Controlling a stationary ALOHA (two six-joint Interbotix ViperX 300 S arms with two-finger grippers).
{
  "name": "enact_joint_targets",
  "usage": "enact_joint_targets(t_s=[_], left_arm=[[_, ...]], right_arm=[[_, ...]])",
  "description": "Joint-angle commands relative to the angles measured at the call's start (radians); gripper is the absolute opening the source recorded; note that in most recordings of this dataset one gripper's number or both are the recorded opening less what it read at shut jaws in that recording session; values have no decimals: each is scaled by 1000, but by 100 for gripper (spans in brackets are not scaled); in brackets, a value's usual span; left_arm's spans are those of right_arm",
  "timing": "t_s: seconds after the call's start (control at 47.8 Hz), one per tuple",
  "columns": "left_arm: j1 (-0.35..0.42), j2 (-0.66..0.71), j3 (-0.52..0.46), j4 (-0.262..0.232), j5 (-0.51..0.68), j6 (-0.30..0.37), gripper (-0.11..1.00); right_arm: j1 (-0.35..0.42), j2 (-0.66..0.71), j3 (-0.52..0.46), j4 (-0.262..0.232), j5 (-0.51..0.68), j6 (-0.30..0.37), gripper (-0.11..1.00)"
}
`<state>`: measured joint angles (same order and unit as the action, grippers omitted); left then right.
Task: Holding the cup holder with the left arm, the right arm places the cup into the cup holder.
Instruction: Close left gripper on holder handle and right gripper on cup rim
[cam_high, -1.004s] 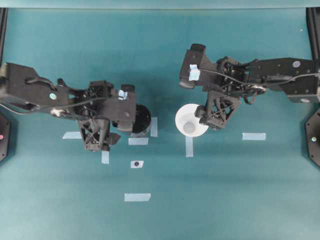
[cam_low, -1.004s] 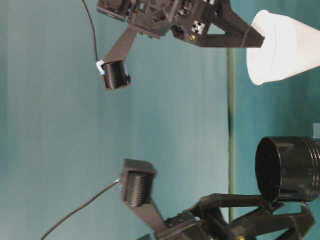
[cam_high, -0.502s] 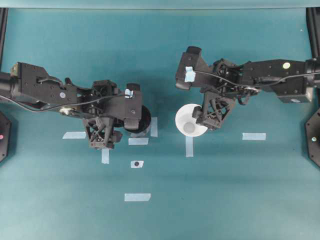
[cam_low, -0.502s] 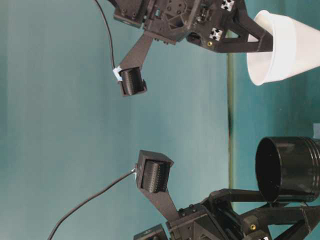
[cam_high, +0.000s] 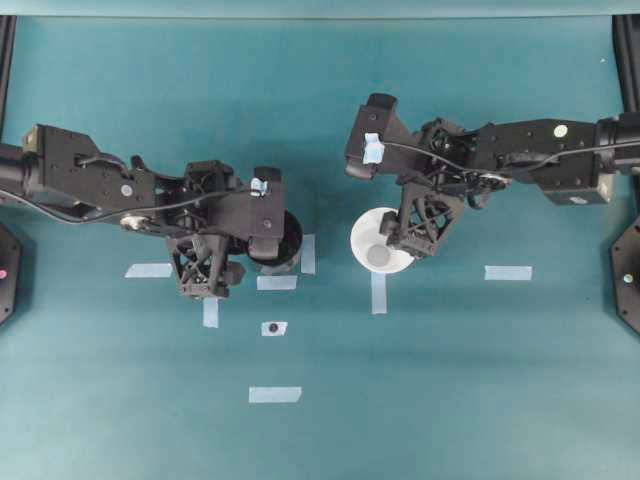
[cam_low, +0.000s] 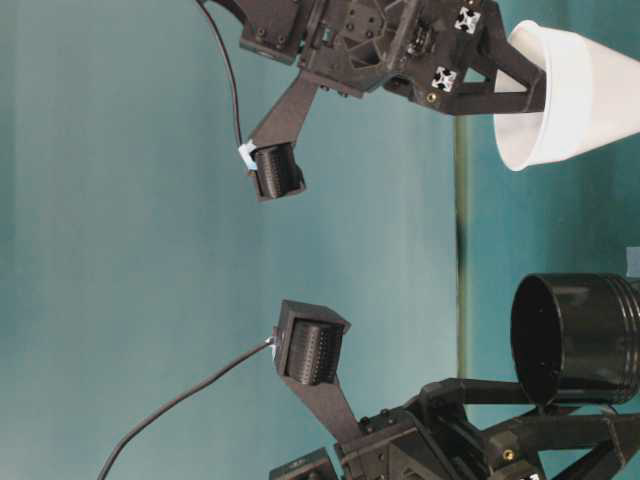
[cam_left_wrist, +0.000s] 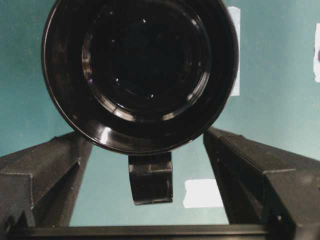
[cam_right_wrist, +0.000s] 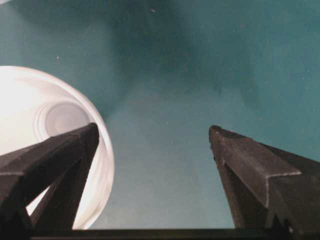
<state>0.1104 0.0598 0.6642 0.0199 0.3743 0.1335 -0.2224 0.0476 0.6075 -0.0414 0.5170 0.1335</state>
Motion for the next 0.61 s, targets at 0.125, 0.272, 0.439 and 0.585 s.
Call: enact_joint_targets(t_s=[0.125,0.272,0.439,0.585], left_arm=[[0,-9,-18,3,-3,-3,90],[0,-8,-18,3,0,-2,69],[-6,-14,-20,3,2,3,28],[-8,-15,-18,3,2,8,25]], right_arm=[[-3,-17,-32,-2,6,3,93],[0,-9,-43,12,25,6,77],[11,-8,-49,43,46,0,33],[26,-12,-51,49,48,0,17]])
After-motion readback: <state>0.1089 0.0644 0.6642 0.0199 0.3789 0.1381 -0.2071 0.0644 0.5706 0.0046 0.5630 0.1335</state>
